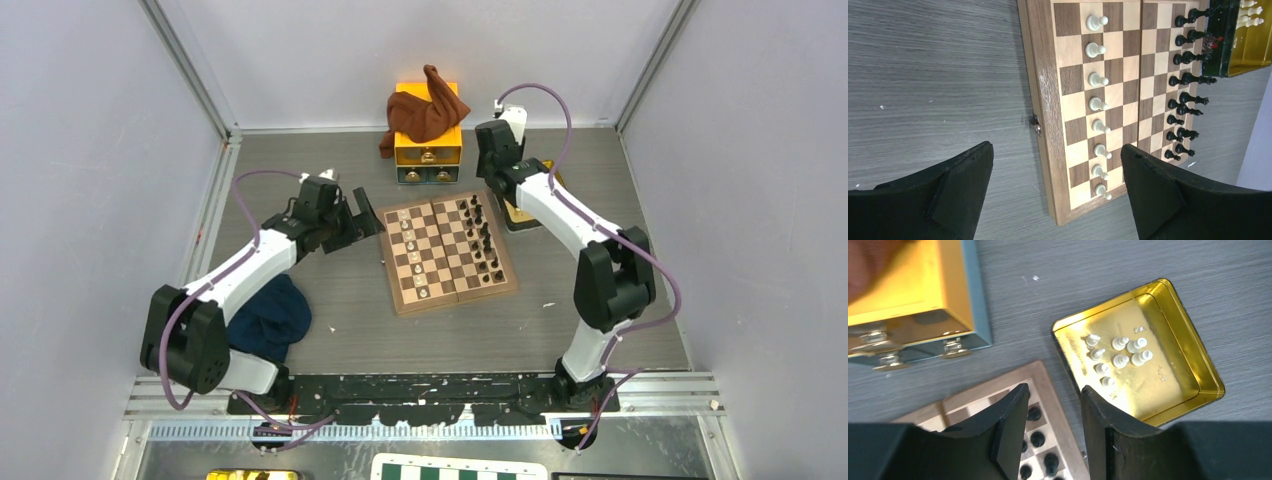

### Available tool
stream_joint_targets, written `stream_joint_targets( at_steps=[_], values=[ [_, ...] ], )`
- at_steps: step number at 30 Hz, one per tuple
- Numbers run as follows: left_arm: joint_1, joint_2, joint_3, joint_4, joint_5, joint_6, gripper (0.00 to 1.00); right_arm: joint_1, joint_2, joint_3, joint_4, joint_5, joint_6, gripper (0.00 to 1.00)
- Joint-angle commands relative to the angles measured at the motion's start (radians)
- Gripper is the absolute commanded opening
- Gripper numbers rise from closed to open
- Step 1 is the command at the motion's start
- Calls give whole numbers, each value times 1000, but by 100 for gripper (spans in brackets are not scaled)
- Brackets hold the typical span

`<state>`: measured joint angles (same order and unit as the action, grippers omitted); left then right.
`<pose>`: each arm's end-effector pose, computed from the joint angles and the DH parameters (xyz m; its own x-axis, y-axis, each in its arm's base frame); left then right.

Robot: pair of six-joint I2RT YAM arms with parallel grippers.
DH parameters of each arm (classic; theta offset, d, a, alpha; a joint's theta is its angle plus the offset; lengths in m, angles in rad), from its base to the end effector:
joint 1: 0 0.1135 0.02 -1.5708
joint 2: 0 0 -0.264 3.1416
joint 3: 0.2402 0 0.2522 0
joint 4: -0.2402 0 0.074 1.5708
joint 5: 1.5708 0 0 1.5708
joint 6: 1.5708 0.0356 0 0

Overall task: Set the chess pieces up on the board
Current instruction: Pick up the chess piece from the storage box.

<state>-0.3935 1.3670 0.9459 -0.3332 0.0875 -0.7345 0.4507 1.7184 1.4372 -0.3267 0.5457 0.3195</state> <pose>0.2707 -0.1158 0.2517 -0.7648 -0.4054 -0.5007 -0.0967 0.8407 -0.5328 0.3650 0.1561 0.3046 -0.4846 0.0638 -0.8724 0.1721 0.9848 -0.0236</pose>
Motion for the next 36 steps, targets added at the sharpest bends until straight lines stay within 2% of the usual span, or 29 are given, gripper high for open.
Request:
stream_joint_targets(
  at_steps=[1, 18, 36],
  values=[
    [-4, 39, 81, -16, -14, -17, 98, -57, 62, 76, -8, -89, 0, 49],
    [-2, -59, 68, -108, 16, 85, 97, -181, 256, 159, 31, -141, 65, 47],
    [-2, 25, 122, -108, 69, 121, 97, -243, 393, 280, -27, -199, 57, 47]
  ],
)
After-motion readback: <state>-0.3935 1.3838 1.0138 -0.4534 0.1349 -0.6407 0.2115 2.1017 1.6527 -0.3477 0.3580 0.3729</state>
